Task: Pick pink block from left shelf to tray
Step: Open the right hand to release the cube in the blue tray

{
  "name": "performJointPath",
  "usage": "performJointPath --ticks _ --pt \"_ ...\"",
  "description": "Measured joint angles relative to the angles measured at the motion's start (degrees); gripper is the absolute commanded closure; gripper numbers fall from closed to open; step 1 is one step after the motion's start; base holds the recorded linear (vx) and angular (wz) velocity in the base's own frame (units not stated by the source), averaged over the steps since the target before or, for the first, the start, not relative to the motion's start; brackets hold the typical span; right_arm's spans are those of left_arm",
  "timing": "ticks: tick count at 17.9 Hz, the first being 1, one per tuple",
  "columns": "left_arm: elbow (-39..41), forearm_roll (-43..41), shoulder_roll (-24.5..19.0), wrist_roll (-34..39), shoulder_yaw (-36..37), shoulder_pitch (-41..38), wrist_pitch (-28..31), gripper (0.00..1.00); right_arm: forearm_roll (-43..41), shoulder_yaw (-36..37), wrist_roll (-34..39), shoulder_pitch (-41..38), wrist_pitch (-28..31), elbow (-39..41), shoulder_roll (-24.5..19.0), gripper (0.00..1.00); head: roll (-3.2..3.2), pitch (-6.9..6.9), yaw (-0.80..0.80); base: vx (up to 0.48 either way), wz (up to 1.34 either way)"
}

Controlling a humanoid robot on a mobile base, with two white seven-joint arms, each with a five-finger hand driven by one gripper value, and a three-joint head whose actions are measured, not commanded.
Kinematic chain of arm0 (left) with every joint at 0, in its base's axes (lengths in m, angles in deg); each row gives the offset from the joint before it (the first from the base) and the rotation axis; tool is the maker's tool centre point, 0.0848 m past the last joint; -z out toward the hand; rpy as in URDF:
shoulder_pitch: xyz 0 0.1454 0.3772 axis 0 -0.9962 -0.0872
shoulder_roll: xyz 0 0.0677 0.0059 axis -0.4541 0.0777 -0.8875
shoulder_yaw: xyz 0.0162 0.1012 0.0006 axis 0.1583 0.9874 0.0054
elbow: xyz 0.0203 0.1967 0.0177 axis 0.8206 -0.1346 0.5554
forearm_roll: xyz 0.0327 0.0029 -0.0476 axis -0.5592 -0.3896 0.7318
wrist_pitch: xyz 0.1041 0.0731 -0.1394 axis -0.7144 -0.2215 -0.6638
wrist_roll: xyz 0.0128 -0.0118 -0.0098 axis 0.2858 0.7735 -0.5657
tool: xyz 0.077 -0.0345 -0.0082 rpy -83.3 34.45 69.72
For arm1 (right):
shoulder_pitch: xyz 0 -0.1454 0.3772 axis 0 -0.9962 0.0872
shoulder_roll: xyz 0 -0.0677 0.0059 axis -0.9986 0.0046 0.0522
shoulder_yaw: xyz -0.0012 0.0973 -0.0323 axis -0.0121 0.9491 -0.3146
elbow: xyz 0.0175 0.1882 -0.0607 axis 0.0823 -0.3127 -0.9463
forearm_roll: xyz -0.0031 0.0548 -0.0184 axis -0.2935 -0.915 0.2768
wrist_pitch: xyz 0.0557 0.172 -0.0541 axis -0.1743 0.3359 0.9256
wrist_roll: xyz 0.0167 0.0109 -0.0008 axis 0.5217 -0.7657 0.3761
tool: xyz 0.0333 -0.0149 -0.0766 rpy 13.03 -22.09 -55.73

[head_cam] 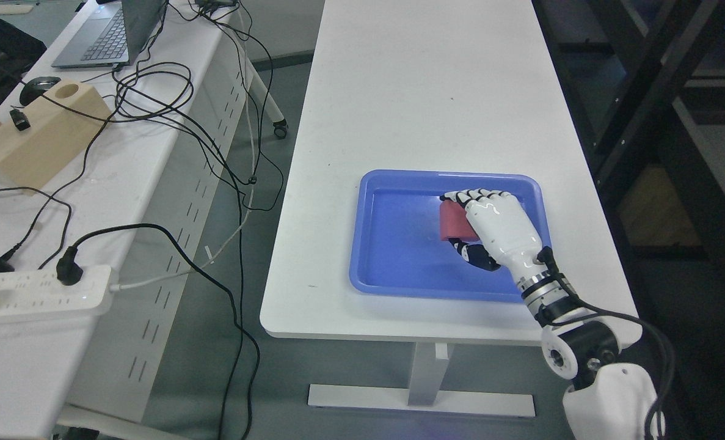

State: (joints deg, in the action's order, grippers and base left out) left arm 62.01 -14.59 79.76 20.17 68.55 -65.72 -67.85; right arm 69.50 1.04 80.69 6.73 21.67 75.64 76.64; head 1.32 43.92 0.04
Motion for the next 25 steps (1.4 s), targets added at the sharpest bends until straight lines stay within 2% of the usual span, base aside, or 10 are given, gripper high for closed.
performJointPath --ticks 3,6,8,13,15,17,23,25 --pt "0.0 0.0 0.0 0.0 0.0 0.0 -0.02 0.0 1.37 -0.57 1.78 -0.19 -0.3 -0.08 0.0 0.95 0.0 0.0 0.0 0.016 0.0" --pt "0.0 0.0 0.0 0.0 0.0 0.0 -0.02 0.0 1.9 -0.93 2.32 -0.33 -0.44 -0.14 0.0 0.76 0.0 0.0 0.0 0.0 0.0" --pt "0.0 0.0 0.0 0.0 0.0 0.0 -0.02 0.0 2.01 -1.1 2.37 -0.48 -0.3 -0.16 0.0 0.55 0.0 0.0 0.0 0.0 0.0" --pt "0.0 0.0 0.0 0.0 0.0 0.0 -0.03 0.0 2.08 -1.46 2.41 -0.66 1.49 -0.21 0.0 0.42 0.0 0.0 0.0 0.0 0.0" --pt "0.0 0.0 0.0 0.0 0.0 0.0 -0.03 0.0 2.08 -1.57 2.42 -0.71 2.01 -0.23 0.0 0.34 0.0 0.0 0.0 0.0 0.0" --pt "0.0 0.0 0.0 0.0 0.0 0.0 -0.03 0.0 1.67 -1.65 2.42 -0.75 2.45 -0.23 0.0 0.22 0.0 0.0 0.0 0.0 0.0" --pt "0.0 0.0 0.0 0.0 0.0 0.0 -0.03 0.0 -1.0 -1.62 2.45 -0.82 2.97 -0.2 0.0 0.16 0.0 0.0 0.0 0.0 0.0" --pt "0.0 0.0 0.0 0.0 0.0 0.0 -0.04 0.0 -1.45 -1.56 2.53 -0.86 2.97 -0.19 0.0 0.1 0.0 0.0 0.0 0.0 0.0"
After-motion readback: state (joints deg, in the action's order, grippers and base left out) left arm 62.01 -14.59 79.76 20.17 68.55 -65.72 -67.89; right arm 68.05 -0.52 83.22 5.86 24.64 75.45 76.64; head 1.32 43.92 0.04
